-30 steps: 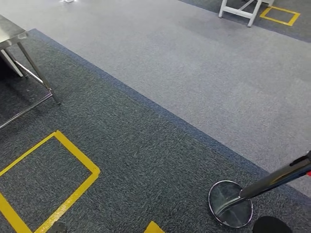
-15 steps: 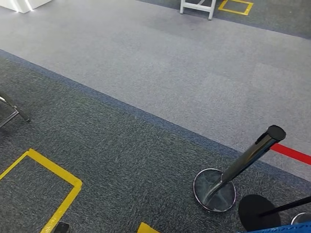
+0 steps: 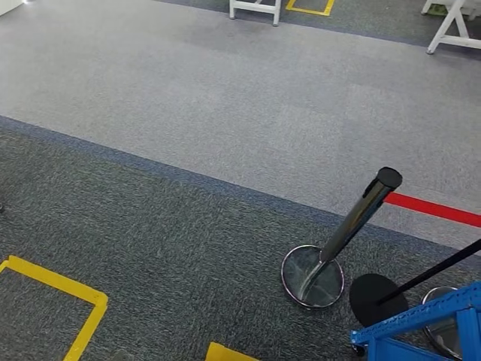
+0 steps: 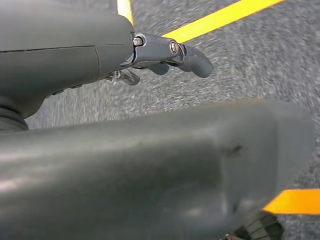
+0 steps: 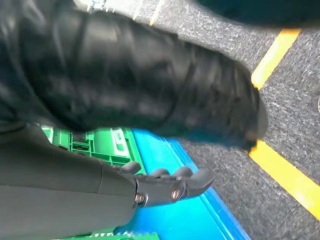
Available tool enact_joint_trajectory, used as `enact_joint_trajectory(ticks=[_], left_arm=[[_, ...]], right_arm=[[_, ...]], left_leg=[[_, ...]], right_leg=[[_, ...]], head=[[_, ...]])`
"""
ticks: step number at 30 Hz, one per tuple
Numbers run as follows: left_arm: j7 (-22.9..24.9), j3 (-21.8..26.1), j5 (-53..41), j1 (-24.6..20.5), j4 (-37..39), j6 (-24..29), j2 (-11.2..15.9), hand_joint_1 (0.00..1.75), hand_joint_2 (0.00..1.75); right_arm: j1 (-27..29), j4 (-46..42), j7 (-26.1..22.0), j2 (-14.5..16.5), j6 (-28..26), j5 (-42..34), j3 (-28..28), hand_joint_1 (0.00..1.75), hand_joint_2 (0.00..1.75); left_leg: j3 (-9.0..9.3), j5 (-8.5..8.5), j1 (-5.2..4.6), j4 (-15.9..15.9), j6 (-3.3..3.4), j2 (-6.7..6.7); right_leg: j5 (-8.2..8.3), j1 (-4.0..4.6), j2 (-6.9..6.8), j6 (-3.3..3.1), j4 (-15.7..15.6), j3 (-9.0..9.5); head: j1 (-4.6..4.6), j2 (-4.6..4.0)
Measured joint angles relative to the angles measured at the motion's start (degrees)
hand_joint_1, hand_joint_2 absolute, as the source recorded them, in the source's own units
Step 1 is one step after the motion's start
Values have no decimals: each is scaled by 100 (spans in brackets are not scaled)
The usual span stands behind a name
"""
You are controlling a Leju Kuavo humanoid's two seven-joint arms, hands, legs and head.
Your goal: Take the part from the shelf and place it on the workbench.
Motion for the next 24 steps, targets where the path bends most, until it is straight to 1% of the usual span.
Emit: enact_joint_trajectory(ticks=[1, 2, 3, 4, 5, 6, 7, 8, 9, 10, 11, 12, 13, 14, 15, 16, 17, 18, 19, 20, 21, 22, 23, 24], left_arm=[[10, -27, -5, -2, 3, -4, 1, 0, 0], [19, -47, -11, -5, 6, -4, 1, 0, 0], [26, -66, -18, -12, 9, -6, 0, 0, 0], [34, -89, -27, -20, 10, -11, 0, 0, 0], [46, -114, -44, -25, 11, -23, -3, 0, 0], [65, -140, -69, -25, 13, -43, -5, 0, 0], [90, -160, -100, -17, 16, -69, -4, 0, 0], [114, -175, -131, -3, 20, -96, -3, 0, 0], [134, -184, -160, 14, 26, -122, 1, 0, 0], [147, -192, -183, 28, 32, -144, 3, 0, 0], [151, -199, -202, 36, 37, -160, 4, 0, 0], [154, -208, -218, 39, 40, -173, 4, 0, 0], [154, -221, -231, 38, 42, -180, 5, 0, 0], [154, -235, -239, 37, 45, -186, 7, 0, 0], [154, -248, -244, 37, 49, -190, 8, 0, 0], [156, -260, -249, 35, 52, -195, 8, 0, 0], [158, -269, -253, 33, 55, -199, 8, 0, 0], [160, -278, -257, 28, 55, -202, 8, 0, 0], [162, -284, -261, 20, 55, -203, 5, 0, 0], [162, -289, -263, 11, 55, -203, 3, 0, 0], [162, -290, -263, 5, 55, -203, 0, 0, 0], [162, -291, -263, 9, 55, -202, -2, 0, 0], [162, -291, -263, 21, 56, -202, 1, 0, 0], [162, -291, -264, 35, 56, -202, 4, 0, 0]], right_arm=[[-11, 0, -2, -1, 1, 2, 10, 0, 0], [-14, 0, -3, -1, 2, 3, 16, 0, 0], [-8, 0, -3, -2, 3, 6, 19, 0, 0], [3, 0, -3, -2, 4, 9, 19, 0, 0], [5, 0, -8, -3, 8, 15, 20, 0, 0], [-1, 0, -16, -3, 13, 25, 21, 0, 0], [-9, 0, -32, -5, 20, 36, 22, 0, 0], [-17, 0, -55, -8, 26, 50, 22, 0, 0], [-22, 0, -76, -10, 30, 63, 22, 0, 0], [-20, 0, -98, -11, 33, 72, 22, 0, 0], [-19, 0, -116, -11, 33, 78, 22, 0, 0], [-18, 0, -133, -11, 31, 80, 22, 0, 0], [-19, 0, -147, -10, 27, 80, 22, 0, 0], [-22, 0, -159, -10, 21, 80, 22, 0, 0], [-30, 0, -167, -10, 16, 79, 22, 0, 0], [-34, 0, -170, -11, 12, 79, 22, 0, 0], [-31, 0, -173, -11, 8, 79, 21, 0, 0], [-22, 0, -174, -11, 5, 79, 21, 0, 0], [-5, 0, -174, -12, 2, 79, 21, 0, 0], [10, 0, -174, -13, 0, 79, 20, 0, 0], [14, 1, -174, -13, 0, 79, 21, 0, 0], [8, 1, -174, -13, 1, 79, 21, 0, 0], [-2, 2, -174, -12, 1, 79, 22, 0, 0], [-13, 2, -176, -11, -1, 79, 22, 0, 0]], left_leg=[[5, -5, -8, 3, -28, 46], [9, -5, -12, 2, -59, 89], [19, -5, -8, -3, -90, 130], [27, -24, 2, 12, -123, 127], [9, -90, 15, 85, -155, 34], [-55, -216, 25, 261, -185, -97], [-180, -398, 39, 565, -208, -250], [-350, -597, 43, 955, -223, -369], [-523, -752, 45, 1338, -233, -413], [-649, -812, 48, 1602, -240, -429], [-684, -745, 53, 1647, -243, -437], [-627, -583, 60, 1485, -243, -454], [-482, -350, 74, 1127, -241, -515], [-322, -161, 93, 730, -239, -660], [-202, -44, 111, 417, -235, -793], [-127, 12, 117, 210, -225, -897], [-116, 3, 111, 146, -204, -944], [-122, 8, 100, 134, -173, -891], [-123, 30, 95, 114, -127, -822], [-121, 55, 97, 88, -79, -755], [-120, 79, 101, 60, -38, -681], [-124, 95, 100, 41, -6, -599], [-130, 98, 88, 37, 10, -518], [-137, 98, 75, 38, 17, -430]], right_leg=[[25, 22, -51, -31, -167, 89], [19, 40, -34, -59, -202, 86], [37, 41, 24, -87, -212, 71], [56, 30, 68, -114, -233, 76], [83, 17, 112, -150, -259, 90], [113, 1, 158, -186, -287, 114], [140, -10, 207, -217, -302, 132], [156, -10, 268, -240, -305, 120], [164, -8, 337, -249, -303, 109], [169, -7, 412, -252, -298, 102], [171, -7, 490, -249, -288, 99], [171, -9, 565, -241, -275, 98], [168, -13, 640, -227, -255, 95], [159, -11, 709, -205, -221, 81], [147, -10, 777, -174, -182, 49], [141, -13, 842, -135, -149, 8], [145, -22, 904, -90, -131, -36], [159, -36, 967, -45, -133, -87], [167, -51, 987, -10, -130, -124], [129, -57, 899, 16, -78, -174], [22, -55, 752, 37, 72, -264], [-156, -56, 571, 54, 350, -393], [-372, -59, 410, 76, 720, -569], [-561, -68, 342, 98, 1110, -749]], head=[[-2, 0], [-6, 0], [-7, 0], [-7, 0], [-16, 1], [-26, 0], [-40, 0], [-53, 0], [-57, 0], [-58, 0], [-58, 1], [-58, 0], [-58, 0], [-61, 0], [-62, 0], [-65, 1], [-67, 1], [-67, 2], [-67, 2], [-58, 2], [-37, 1], [-14, 0], [7, 0], [20, 0]])
